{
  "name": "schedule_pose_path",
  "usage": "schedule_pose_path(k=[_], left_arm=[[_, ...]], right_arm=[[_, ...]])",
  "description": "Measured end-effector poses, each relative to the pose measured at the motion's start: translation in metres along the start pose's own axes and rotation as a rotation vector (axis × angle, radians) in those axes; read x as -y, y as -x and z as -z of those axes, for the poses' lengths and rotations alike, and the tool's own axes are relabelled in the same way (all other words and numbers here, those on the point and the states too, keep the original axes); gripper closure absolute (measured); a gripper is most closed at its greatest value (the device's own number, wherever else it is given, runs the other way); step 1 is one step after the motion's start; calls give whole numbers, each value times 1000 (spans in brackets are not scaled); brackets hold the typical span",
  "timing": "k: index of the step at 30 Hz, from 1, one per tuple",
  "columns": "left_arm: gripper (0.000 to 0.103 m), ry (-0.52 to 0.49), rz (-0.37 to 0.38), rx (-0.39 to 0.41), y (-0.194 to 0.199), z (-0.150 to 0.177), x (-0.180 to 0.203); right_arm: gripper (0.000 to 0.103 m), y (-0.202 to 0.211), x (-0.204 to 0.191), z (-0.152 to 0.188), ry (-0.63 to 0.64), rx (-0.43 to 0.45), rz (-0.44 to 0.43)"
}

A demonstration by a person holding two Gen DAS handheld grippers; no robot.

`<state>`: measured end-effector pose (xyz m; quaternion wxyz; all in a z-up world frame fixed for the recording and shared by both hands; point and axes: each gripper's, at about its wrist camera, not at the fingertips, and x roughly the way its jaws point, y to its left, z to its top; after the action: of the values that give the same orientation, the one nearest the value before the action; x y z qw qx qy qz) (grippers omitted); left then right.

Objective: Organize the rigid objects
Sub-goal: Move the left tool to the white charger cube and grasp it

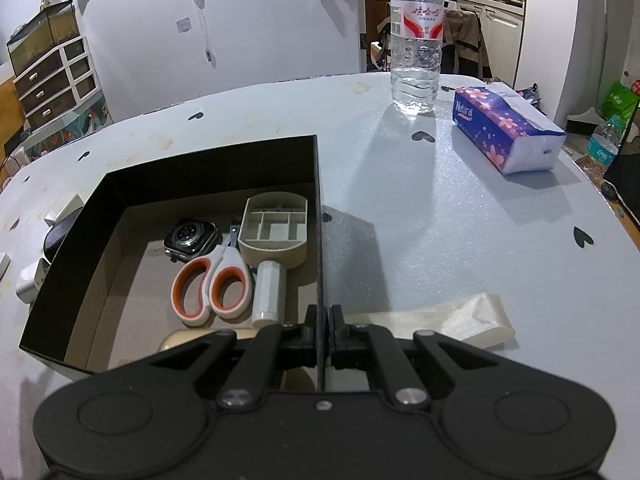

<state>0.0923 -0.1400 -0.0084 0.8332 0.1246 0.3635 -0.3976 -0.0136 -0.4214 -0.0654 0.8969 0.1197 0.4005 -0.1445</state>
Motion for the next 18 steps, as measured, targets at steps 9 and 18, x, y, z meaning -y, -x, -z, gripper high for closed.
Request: schedule_pose_path(k=[9, 18], left_arm=[[1, 211, -224, 70, 17, 36, -62], [6, 380, -351, 129, 31, 73, -106]], right_arm=[[98, 5, -2, 2, 0, 16, 12], [99, 14, -7, 4, 14, 30, 33]])
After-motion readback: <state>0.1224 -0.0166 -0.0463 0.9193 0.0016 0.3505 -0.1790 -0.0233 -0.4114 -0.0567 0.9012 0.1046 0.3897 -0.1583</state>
